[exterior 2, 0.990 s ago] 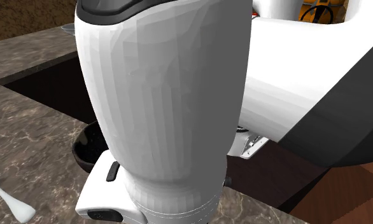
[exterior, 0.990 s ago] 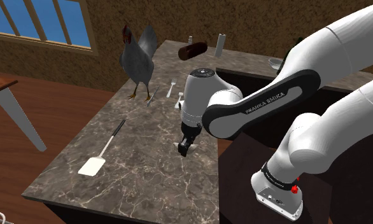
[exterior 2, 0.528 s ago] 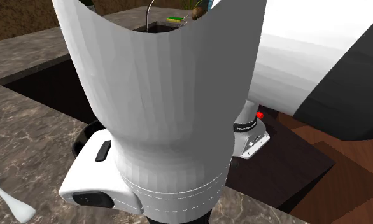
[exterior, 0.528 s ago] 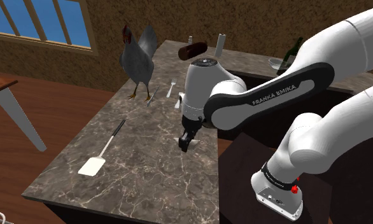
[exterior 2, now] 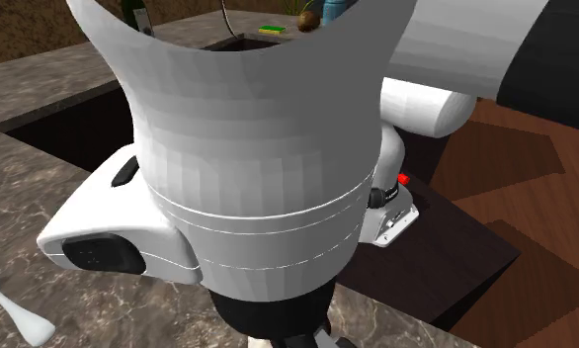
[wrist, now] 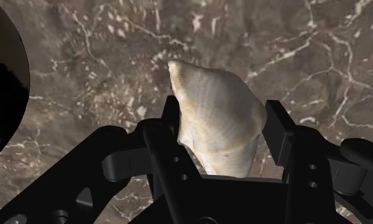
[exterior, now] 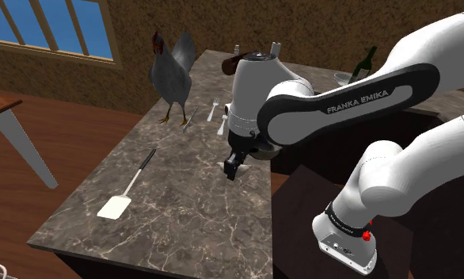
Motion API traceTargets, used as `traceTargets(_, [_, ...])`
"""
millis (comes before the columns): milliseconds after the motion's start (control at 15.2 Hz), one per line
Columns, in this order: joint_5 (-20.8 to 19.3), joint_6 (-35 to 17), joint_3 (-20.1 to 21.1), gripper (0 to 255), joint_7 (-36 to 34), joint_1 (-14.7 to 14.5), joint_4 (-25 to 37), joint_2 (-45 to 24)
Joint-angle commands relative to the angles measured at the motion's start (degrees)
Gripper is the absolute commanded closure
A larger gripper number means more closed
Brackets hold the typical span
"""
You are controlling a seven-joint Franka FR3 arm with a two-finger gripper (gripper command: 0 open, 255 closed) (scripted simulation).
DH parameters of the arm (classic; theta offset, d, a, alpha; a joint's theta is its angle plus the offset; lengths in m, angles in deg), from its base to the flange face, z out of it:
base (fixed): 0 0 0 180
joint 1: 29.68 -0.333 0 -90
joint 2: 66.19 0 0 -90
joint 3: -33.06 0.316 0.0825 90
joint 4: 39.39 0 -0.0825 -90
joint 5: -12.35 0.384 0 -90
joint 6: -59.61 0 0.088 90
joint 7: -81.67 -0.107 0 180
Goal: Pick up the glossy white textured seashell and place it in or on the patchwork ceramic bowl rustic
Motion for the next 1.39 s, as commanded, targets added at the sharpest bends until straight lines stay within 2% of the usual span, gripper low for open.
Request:
traceTargets(0, [-0.1, 1.9, -0.3, 255, 0.0, 0.0, 1.1, 0.8])
traceTargets(1122, [-1.2, 15.5, -2.7, 255, -0.1, 0.2, 10.7, 4.8])
traceTargets(1320, [-2.6, 15.8, -6.3, 255, 4.3, 1.6, 8.8, 6.5])
